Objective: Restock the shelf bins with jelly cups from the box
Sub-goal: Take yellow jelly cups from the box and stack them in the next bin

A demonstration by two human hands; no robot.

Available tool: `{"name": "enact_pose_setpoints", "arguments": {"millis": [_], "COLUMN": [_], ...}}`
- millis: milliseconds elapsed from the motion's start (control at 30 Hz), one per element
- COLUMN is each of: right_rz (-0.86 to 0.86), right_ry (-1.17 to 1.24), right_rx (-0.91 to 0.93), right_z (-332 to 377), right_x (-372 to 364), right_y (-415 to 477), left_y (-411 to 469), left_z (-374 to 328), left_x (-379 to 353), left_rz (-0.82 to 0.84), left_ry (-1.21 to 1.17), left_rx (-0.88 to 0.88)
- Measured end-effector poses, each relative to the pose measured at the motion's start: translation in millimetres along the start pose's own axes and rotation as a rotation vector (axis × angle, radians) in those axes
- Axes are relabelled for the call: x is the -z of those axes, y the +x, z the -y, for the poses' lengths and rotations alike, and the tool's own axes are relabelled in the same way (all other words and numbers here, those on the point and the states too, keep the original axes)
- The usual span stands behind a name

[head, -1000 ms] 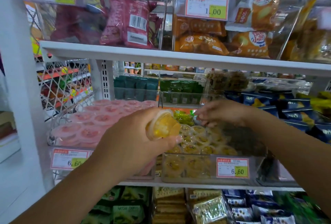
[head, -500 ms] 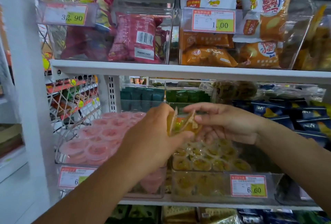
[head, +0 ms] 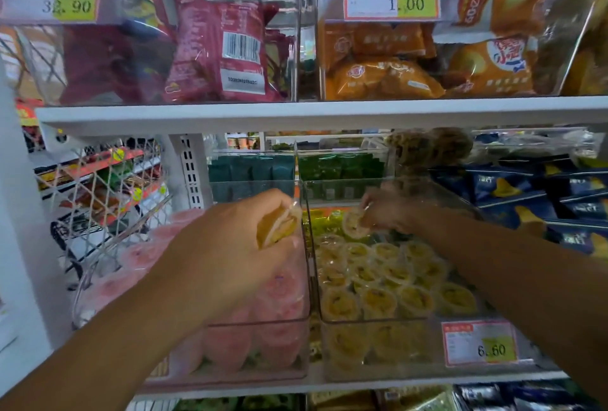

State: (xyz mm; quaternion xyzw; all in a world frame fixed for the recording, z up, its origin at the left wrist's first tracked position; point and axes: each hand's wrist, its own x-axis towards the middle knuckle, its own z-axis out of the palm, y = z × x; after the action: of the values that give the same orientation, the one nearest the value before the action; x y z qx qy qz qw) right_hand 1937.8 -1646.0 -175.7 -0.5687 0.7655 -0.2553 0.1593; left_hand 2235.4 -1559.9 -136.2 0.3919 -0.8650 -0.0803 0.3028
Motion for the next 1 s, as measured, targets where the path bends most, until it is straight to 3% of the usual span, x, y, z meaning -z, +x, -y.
{"name": "enact_pose_setpoints", "arguments": {"millis": [100,267,333,467,600,900,1000], "right_rz": [0.035,-0.073,0.018,0.399,0.466,0.507,0.514], "right_ry": [-0.031,-0.113,-0.211,-0.566,-0.736,-0.566,-0.283], "right_rx": [0.014,0.073,0.104,0.023,-0.010,0.128,0.104], "right_z": [-14.6,-29.7,-29.3,-29.8,-30.6,-17.0,-10.7], "right_x": [-14.7,-25.7,-22.6,-21.9,-22.5,-52.2,-43.1], "right_y": [10.7,19.0,18.5,11.1,4.1,-13.0,-19.4], "left_y": [-3.4,-5.7,-5.2,-5.0,-7.8,-10.7,-11.3], "left_z": [6.0,11.7,12.7,12.8,13.0,14.1,10.0], "left_x": [2.8,5.4,4.4,-0.7,-4.3,-5.1,-5.9], "left_rz": [-0.008,-0.008,-0.008,-0.012,0.000,-0.008,-0.004], "left_ry": [-0.044,-0.070,-0.080,-0.096,-0.086,-0.108,-0.126], "left_rx": [0.004,0.015,0.009,0.021,0.033,0.056,0.065]}}
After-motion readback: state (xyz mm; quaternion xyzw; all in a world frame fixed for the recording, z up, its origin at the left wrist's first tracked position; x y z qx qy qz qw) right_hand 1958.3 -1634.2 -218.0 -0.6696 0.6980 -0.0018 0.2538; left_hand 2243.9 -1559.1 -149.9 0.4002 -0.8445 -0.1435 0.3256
